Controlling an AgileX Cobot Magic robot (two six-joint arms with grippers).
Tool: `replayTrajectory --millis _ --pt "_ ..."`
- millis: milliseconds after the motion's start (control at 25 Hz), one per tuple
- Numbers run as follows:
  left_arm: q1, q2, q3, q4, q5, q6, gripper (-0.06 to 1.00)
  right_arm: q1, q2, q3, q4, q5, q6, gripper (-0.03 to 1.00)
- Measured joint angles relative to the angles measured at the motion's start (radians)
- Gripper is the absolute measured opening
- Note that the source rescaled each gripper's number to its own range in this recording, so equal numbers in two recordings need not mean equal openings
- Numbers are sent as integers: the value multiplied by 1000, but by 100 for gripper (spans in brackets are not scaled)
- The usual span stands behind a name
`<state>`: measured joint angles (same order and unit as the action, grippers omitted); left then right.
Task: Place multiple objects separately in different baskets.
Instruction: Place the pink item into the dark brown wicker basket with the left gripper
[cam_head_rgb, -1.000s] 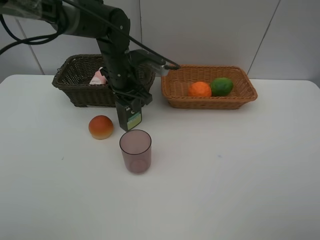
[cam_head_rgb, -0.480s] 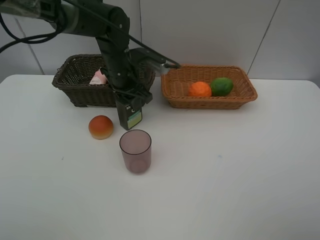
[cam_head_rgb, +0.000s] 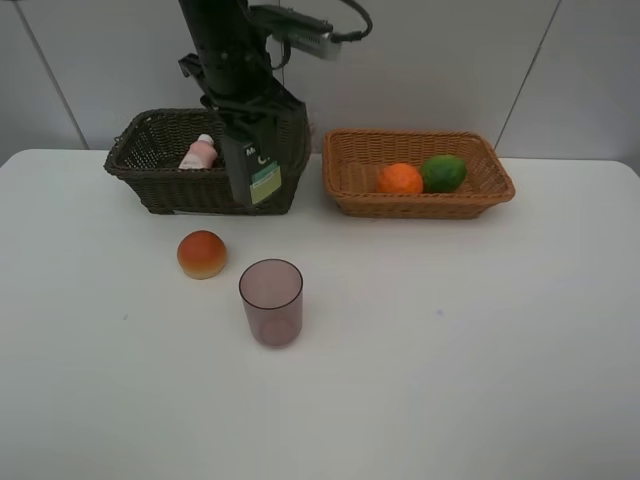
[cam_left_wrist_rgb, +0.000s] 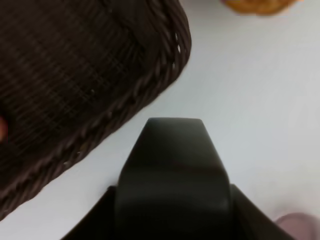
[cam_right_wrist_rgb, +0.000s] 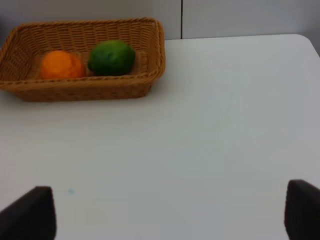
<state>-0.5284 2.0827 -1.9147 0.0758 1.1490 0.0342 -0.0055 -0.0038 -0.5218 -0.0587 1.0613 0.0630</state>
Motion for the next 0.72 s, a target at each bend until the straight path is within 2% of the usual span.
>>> replayTrajectory --millis 160,280,520,720 --pt "20 0 -116 -8 28 -112 48 0 0 0 0 0 0 97" --pt "63 -2 -143 -7 9 -153 48 0 0 0 0 0 0 97" --pt "140 28 -143 14 -93 -160 48 0 0 0 0 0 0 97" --pt "155 106 -143 24 -180 -162 48 0 0 0 0 0 0 97"
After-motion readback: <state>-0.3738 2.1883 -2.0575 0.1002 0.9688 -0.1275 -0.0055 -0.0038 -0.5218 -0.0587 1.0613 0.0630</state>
